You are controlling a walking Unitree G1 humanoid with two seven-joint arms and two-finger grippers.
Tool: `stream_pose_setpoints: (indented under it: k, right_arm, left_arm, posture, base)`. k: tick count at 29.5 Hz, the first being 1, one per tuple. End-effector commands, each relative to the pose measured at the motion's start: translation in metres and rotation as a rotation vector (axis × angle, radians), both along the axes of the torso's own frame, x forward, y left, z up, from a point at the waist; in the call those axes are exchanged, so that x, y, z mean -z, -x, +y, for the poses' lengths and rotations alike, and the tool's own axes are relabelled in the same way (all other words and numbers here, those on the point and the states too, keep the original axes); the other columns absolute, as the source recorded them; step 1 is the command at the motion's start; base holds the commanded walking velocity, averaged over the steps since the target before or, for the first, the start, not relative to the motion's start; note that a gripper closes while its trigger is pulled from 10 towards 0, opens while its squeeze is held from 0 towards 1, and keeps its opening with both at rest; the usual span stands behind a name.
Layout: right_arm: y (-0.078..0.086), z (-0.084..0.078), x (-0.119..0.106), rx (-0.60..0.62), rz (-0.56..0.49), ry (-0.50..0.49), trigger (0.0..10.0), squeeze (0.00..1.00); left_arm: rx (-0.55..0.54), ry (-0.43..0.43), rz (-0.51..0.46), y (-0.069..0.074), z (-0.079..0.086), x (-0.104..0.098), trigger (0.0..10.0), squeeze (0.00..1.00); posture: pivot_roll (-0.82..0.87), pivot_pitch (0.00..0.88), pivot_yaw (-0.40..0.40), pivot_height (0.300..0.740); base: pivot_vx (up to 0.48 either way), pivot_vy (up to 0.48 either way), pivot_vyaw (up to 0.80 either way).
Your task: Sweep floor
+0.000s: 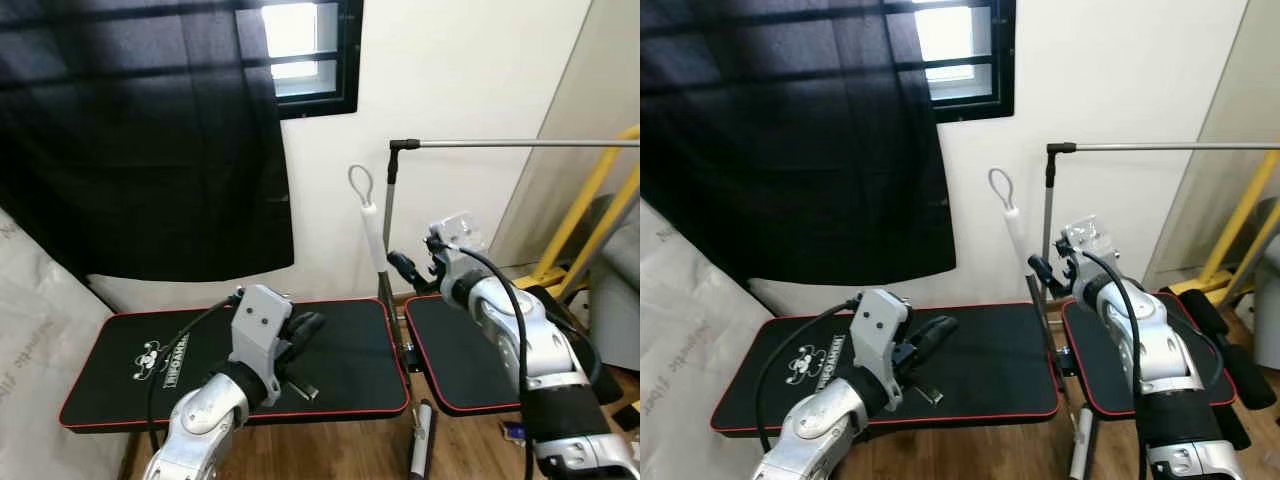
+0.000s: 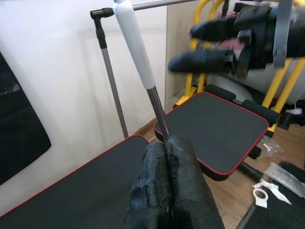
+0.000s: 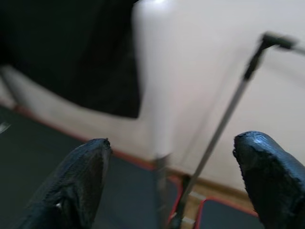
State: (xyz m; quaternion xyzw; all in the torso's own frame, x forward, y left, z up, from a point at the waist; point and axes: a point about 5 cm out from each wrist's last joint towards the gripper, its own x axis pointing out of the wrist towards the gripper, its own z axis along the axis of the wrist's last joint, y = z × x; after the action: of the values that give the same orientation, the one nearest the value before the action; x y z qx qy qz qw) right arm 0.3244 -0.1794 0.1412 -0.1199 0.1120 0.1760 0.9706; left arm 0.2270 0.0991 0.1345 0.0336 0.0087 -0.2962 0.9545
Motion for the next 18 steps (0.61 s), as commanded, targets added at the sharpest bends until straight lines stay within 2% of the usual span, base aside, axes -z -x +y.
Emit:
stream_pose_setpoints:
  k: [1,5,7,8,10,11,12,13,14,15,18]
  right_arm:
    - [0.003,0.003,0.005,-0.023,0.031,0.023,10.0,1.0]
    - [0.002,0.005,0.016,-0.018,0.067,0.063,10.0,1.0]
    - [-0.003,0.01,0.022,-0.02,0.07,0.082,10.0,1.0]
    - [-0.006,0.012,0.024,-0.017,0.072,0.083,10.0,0.61]
    - [-0.008,0.014,0.025,-0.014,0.072,0.083,10.0,0.61]
    - [-0.011,0.016,0.025,-0.011,0.068,0.079,10.0,0.17]
    - [-0.011,0.016,0.025,-0.011,0.068,0.079,10.0,0.17]
    - [-0.016,0.019,0.024,-0.002,0.057,0.08,10.0,0.0]
    - [-0.016,0.019,0.024,-0.002,0.057,0.08,10.0,0.0]
    - [-0.025,0.025,0.02,0.018,0.03,0.081,10.0,0.0]
    - [-0.029,0.026,0.018,0.028,0.019,0.082,10.0,0.0]
  left_arm:
    - [0.031,0.003,0.001,0.002,-0.001,-0.001,10.0,0.0]
    - [0.059,0.006,-0.001,0.004,-0.003,-0.003,10.0,0.0]
    - [0.107,-0.001,0.001,0.008,-0.005,-0.003,10.0,0.0]
    - [0.138,-0.01,0.002,0.01,-0.007,-0.003,10.0,0.0]
    - [0.158,-0.016,0.003,0.012,-0.008,-0.003,10.0,0.0]
    - [0.183,-0.028,0.003,0.014,-0.009,-0.003,10.0,0.0]
    - [0.183,-0.028,0.003,0.014,-0.009,-0.003,10.0,0.0]
    - [0.202,-0.03,0.009,0.017,-0.01,-0.003,10.0,0.0]
    - [0.202,-0.03,0.009,0.017,-0.01,-0.003,10.0,0.0]
    - [0.213,-0.022,0.021,0.023,-0.011,-0.003,10.0,0.0]
    - [0.212,-0.015,0.025,0.025,-0.012,-0.003,10.0,0.0]
  posture:
    - [-0.1,0.0,-0.035,0.74]
    - [-0.09,0.0,-0.028,0.74]
    - [-0.08,0.0,-0.024,0.74]
    - [-0.08,0.0,-0.025,0.74]
    - [-0.08,0.0,-0.025,0.74]
    - [-0.06,0.0,-0.03,0.74]
    - [-0.06,0.0,-0.03,0.74]
    - [-0.06,0.005,-0.03,0.74]
    - [-0.06,0.005,-0.03,0.74]
    - [-0.05,0.021,-0.034,0.74]
    - [-0.05,0.031,-0.037,0.74]
  base:
    - [0.0,0.0,0.0]
    - [0.0,0.0,0.0]
    - [0.0,0.0,0.0]
    - [0.0,0.0,0.0]
    - [0.0,0.0,0.0]
    - [0.0,0.0,0.0]
    - [0.0,0.0,0.0]
    - [0.0,0.0,0.0]
    - [0.0,0.0,0.0]
    - [0.0,0.0,0.0]
    - [0.0,0.0,0.0]
